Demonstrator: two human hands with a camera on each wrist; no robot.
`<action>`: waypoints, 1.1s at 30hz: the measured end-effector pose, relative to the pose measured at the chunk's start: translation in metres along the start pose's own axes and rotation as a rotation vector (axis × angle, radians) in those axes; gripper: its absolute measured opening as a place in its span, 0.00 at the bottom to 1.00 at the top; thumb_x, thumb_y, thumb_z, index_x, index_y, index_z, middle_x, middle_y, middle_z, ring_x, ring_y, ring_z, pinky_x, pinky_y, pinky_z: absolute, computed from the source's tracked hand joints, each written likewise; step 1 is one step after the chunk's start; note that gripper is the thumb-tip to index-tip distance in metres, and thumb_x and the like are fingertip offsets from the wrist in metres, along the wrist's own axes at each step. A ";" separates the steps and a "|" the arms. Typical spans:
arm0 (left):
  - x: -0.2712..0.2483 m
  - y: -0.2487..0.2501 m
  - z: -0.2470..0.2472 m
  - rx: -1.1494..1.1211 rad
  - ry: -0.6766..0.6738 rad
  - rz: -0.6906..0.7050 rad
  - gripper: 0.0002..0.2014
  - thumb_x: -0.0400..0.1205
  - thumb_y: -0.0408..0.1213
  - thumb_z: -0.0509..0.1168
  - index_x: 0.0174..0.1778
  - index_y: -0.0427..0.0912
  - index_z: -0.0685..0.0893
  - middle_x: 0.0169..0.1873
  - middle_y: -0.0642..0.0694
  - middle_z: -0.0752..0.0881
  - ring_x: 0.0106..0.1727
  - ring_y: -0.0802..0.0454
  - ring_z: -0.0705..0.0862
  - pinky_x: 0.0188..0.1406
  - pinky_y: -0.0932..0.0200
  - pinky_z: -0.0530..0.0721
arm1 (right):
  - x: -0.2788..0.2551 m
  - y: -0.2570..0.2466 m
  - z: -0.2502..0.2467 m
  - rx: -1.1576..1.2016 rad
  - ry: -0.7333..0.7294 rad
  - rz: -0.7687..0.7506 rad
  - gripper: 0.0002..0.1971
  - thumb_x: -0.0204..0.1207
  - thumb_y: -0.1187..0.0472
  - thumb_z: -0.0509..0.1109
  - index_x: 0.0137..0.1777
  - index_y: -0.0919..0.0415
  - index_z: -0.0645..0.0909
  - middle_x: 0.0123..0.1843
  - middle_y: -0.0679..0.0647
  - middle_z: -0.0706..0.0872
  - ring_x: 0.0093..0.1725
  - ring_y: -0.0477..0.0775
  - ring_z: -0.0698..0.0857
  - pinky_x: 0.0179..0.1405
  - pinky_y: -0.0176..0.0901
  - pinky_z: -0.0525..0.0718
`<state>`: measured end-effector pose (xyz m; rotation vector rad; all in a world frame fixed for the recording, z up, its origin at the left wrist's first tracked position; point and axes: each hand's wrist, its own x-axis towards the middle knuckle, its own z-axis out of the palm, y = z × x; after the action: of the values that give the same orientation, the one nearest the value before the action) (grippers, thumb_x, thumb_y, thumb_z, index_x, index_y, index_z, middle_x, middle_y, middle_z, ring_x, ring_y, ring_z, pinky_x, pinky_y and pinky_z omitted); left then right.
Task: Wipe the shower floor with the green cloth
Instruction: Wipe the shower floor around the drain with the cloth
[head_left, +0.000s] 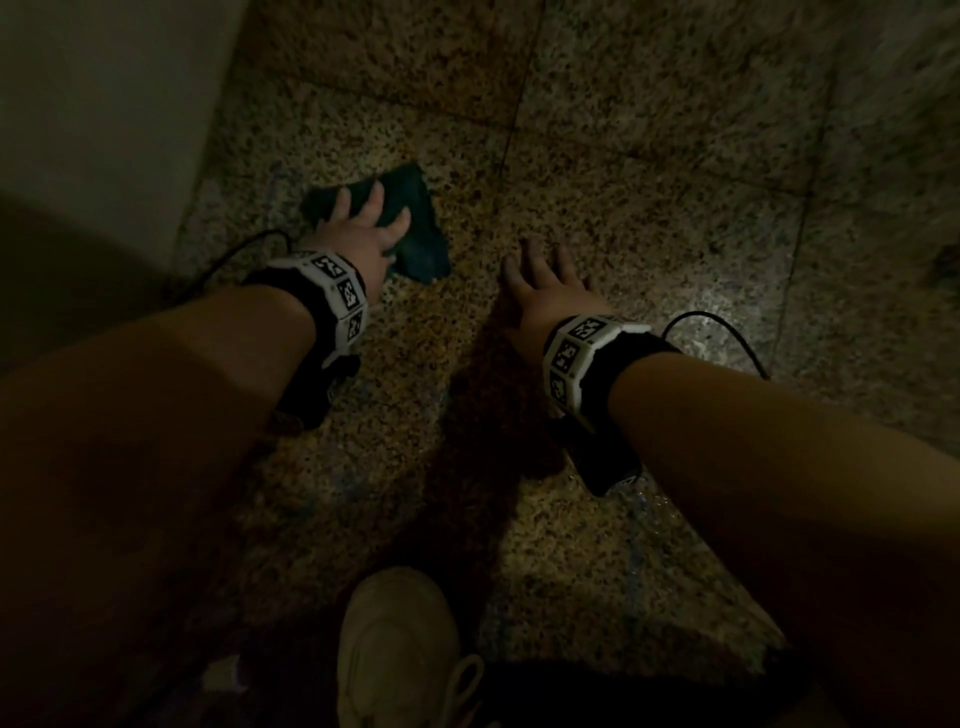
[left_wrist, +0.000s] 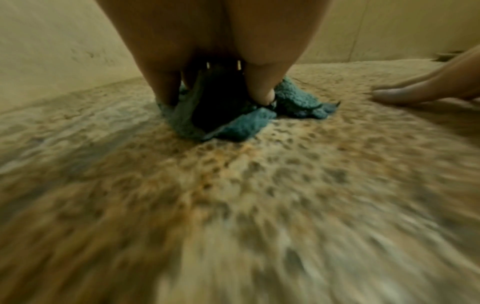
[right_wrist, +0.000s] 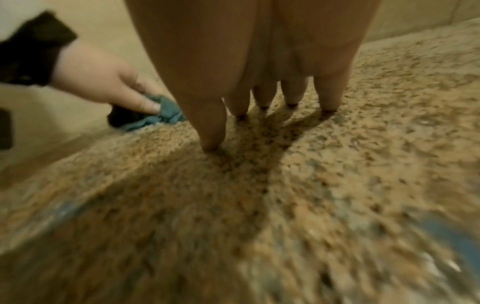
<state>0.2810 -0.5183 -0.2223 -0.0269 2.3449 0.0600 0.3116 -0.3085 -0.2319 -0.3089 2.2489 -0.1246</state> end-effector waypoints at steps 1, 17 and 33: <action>-0.003 -0.001 0.003 0.004 -0.007 -0.004 0.29 0.89 0.33 0.49 0.83 0.56 0.46 0.82 0.48 0.34 0.82 0.38 0.35 0.80 0.38 0.48 | 0.000 -0.001 -0.002 -0.003 -0.004 0.001 0.40 0.83 0.59 0.61 0.83 0.44 0.36 0.83 0.47 0.29 0.82 0.60 0.32 0.81 0.66 0.43; -0.025 -0.027 0.021 -0.055 -0.052 -0.028 0.32 0.88 0.29 0.50 0.83 0.59 0.46 0.82 0.52 0.33 0.82 0.42 0.34 0.81 0.40 0.51 | 0.009 -0.012 -0.012 -0.028 -0.006 0.014 0.41 0.81 0.62 0.61 0.84 0.47 0.35 0.83 0.49 0.28 0.82 0.61 0.31 0.79 0.70 0.42; -0.034 -0.031 0.037 -0.013 -0.093 -0.094 0.29 0.89 0.37 0.49 0.83 0.57 0.43 0.82 0.48 0.33 0.82 0.37 0.35 0.79 0.38 0.55 | 0.010 -0.025 -0.033 -0.099 0.033 0.024 0.33 0.84 0.61 0.55 0.84 0.50 0.44 0.86 0.51 0.40 0.84 0.62 0.44 0.76 0.66 0.62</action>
<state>0.3324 -0.5477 -0.2250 -0.1382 2.2474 0.0295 0.2844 -0.3356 -0.2134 -0.3352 2.2949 -0.0054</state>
